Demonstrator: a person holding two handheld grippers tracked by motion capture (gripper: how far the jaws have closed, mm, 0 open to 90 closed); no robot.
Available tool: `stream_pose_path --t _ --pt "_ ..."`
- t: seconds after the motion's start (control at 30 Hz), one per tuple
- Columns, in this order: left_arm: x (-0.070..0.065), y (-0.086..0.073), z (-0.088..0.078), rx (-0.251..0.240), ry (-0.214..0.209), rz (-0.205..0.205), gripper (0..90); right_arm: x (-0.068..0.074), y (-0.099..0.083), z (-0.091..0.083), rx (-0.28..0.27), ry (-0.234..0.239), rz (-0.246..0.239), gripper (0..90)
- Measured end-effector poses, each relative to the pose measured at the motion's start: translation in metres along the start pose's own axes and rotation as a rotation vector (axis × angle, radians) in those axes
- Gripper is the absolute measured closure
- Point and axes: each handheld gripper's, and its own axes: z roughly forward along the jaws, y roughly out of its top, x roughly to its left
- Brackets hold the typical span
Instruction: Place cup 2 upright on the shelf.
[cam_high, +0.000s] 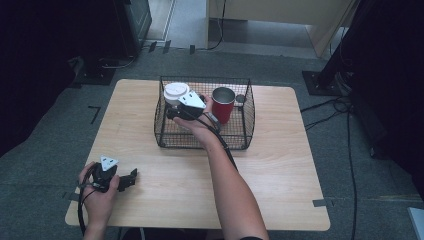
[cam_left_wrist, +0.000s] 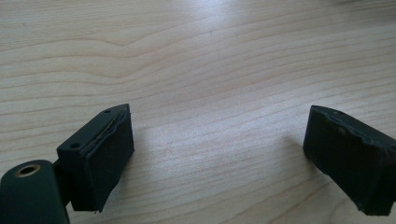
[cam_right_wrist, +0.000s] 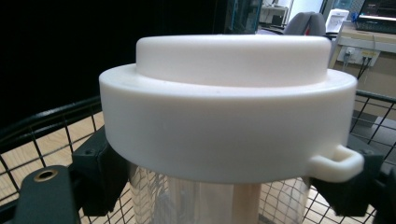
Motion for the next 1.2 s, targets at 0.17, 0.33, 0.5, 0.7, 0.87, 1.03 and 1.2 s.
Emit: stream_pose_path --t 0.17,0.33,0.5,0.7,0.87,1.03,1.2 --pt "0.0 0.0 0.0 0.0 0.0 0.0 9.4 -0.002 -0.003 0.0 0.013 -0.004 0.003 16.4" --pt "0.0 0.0 0.0 0.0 0.0 0.0 9.5 -0.004 -0.004 0.001 0.029 -0.012 0.007 16.4" --pt "0.0 0.0 0.0 0.0 0.0 0.0 9.5 -0.006 -0.005 0.0 0.03 -0.007 0.013 16.3" --pt "0.0 0.0 0.0 0.002 0.0 0.002 9.5 -0.013 -0.003 -0.004 0.056 0.011 0.031 16.2" --pt "0.0 0.0 0.0 -0.001 0.0 0.0 9.5 -0.015 -0.005 -0.008 0.057 0.033 0.013 16.1" --pt "0.0 0.0 0.0 0.0 0.0 0.0 9.5 -0.017 -0.005 -0.009 0.06 0.063 -0.002 15.9" --pt "0.0 0.0 0.0 0.0 0.001 0.001 9.5 -0.022 -0.005 -0.012 0.066 0.1 -0.027 14.6"
